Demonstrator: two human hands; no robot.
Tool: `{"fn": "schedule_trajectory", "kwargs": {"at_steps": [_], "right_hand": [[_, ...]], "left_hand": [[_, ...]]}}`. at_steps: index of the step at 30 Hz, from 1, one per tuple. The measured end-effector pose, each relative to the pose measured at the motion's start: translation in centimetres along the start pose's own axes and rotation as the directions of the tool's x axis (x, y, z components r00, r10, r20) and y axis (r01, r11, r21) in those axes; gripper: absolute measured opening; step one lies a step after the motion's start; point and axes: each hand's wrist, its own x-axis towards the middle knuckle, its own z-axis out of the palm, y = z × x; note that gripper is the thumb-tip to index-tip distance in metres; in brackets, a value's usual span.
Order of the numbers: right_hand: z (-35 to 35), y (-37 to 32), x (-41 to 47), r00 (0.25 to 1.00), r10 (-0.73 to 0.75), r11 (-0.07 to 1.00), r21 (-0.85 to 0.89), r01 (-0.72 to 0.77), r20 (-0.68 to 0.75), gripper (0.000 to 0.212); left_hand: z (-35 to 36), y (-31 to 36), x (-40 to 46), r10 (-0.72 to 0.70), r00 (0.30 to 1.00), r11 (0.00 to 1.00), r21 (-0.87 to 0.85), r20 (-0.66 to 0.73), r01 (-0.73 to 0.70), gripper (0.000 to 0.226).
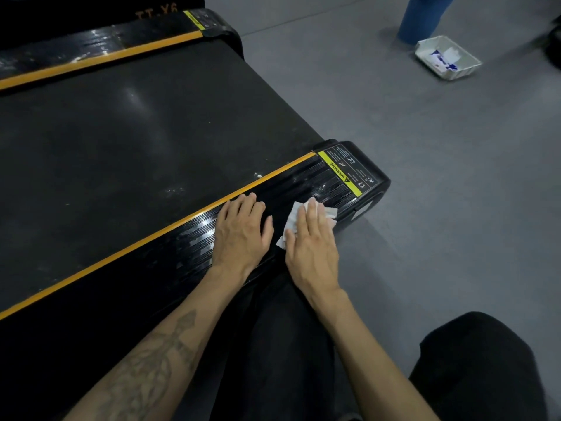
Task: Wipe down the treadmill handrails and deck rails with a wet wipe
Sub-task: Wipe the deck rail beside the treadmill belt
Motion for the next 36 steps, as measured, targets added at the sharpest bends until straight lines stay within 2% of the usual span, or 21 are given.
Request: {"fn": "schedule_trajectory", "kwargs": {"at_steps": [4, 7, 9, 14, 19, 25, 30, 34, 36], "right_hand": [[-1.1, 2.2, 2.0, 0.994, -0.102, 0.995, -0.008, 0.102, 0.025, 0.060], [-1.3, 2.6, 1.0, 0.999, 0.022, 0.997, 0.068, -0.019, -0.044, 0.059], [-0.6, 1.4, -0.2, 0.996, 0.046, 0.996, 0.084, -0.039, -0.072, 0.058], [-0.9, 2.2, 1.1, 0.996, -0.090, 0.995, 0.041, 0.090, -0.005, 0.060], [-0.4, 1.9, 0.1, 0.996, 0.049, 0.993, 0.115, -0.040, -0.079, 0.059], [-0.8, 3.5, 1.9, 0.996, -0.081, 0.996, 0.029, 0.082, -0.024, 0.060], [-0.3, 2.3, 0.3, 0.997, 0.029, 0.996, 0.082, -0.023, -0.076, 0.059], [-0.8, 2.8, 2.1, 0.993, -0.116, 0.993, -0.004, 0.116, 0.019, 0.061], [-1.5, 4.0, 3.4, 0.993, -0.111, 0.994, -0.015, 0.112, 0.043, 0.061]], "left_hand": [[0.1, 0.8, 0.7, -0.039, 0.999, 0.999, 0.013, -0.016, 0.040, 0.024], [0.3, 0.6, 0.7, -0.033, 0.999, 0.999, 0.012, -0.011, 0.033, 0.028], [0.4, 0.7, 0.8, -0.023, 1.000, 1.000, -0.002, 0.000, 0.023, 0.033], [0.1, 0.8, 0.9, 0.002, 1.000, 0.999, -0.038, 0.022, -0.001, 0.037], [0.0, 0.9, 1.1, -0.019, 0.998, 0.997, -0.074, 0.067, 0.024, 0.041], [0.2, 1.0, 1.3, -0.024, 0.996, 0.995, -0.092, 0.088, 0.032, 0.044], [0.2, 1.1, 1.5, -0.024, 0.995, 0.996, -0.084, 0.098, 0.032, 0.047], [0.3, 1.1, 1.5, -0.022, 0.995, 0.997, -0.073, 0.095, 0.029, 0.048], [0.2, 1.1, 1.4, -0.021, 0.996, 0.997, -0.072, 0.091, 0.028, 0.047]]}}
